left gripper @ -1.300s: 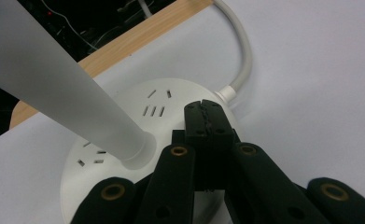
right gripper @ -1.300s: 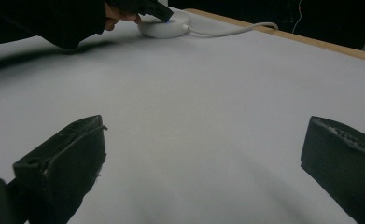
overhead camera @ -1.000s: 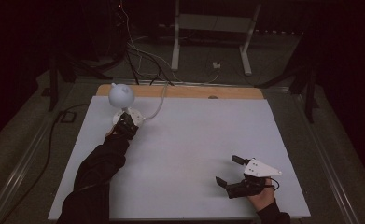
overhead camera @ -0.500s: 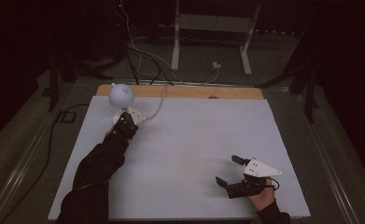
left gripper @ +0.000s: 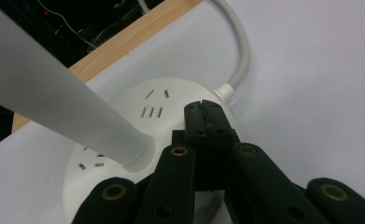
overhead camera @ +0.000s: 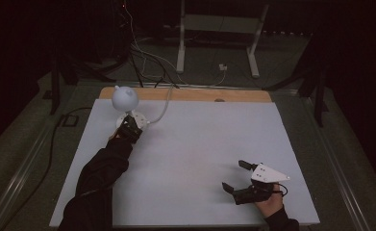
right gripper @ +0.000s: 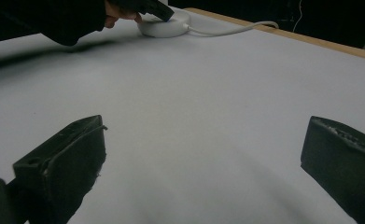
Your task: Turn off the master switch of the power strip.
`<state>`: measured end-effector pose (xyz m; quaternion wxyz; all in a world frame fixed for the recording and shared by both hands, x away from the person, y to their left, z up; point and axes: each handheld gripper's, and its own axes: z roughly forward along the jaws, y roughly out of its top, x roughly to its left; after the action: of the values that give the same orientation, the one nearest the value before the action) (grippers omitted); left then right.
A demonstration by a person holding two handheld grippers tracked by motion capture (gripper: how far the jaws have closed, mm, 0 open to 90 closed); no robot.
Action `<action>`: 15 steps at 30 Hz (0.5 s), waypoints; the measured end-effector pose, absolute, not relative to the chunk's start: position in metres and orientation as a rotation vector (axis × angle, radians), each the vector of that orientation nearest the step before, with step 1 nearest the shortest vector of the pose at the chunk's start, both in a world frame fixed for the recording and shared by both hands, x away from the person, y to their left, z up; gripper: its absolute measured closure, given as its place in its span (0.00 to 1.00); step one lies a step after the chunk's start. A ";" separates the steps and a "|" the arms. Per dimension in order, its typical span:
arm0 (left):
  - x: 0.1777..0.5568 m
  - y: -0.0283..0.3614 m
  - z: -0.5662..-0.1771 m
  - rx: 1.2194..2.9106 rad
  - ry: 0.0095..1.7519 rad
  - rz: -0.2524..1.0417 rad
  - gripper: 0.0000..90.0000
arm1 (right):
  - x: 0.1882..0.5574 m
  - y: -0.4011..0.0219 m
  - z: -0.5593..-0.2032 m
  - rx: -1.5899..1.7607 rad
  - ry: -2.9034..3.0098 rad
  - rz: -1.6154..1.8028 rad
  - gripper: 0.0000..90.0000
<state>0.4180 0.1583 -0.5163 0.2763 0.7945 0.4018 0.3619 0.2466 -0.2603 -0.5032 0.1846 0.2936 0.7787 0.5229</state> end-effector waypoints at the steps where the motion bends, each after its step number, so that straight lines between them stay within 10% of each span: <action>1: 0.418 0.158 -0.516 2.129 1.087 0.968 1.00 | 0.247 -0.260 -0.503 0.828 2.194 1.474 0.00; 15: 0.412 0.154 -0.506 2.125 1.048 0.952 1.00 | 0.247 -0.262 -0.503 0.832 2.190 1.477 0.00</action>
<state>0.4116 0.1543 -0.5056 0.2897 0.7965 0.3929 0.3569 0.2468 -0.2618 -0.5028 0.1848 0.2952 0.7772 0.5242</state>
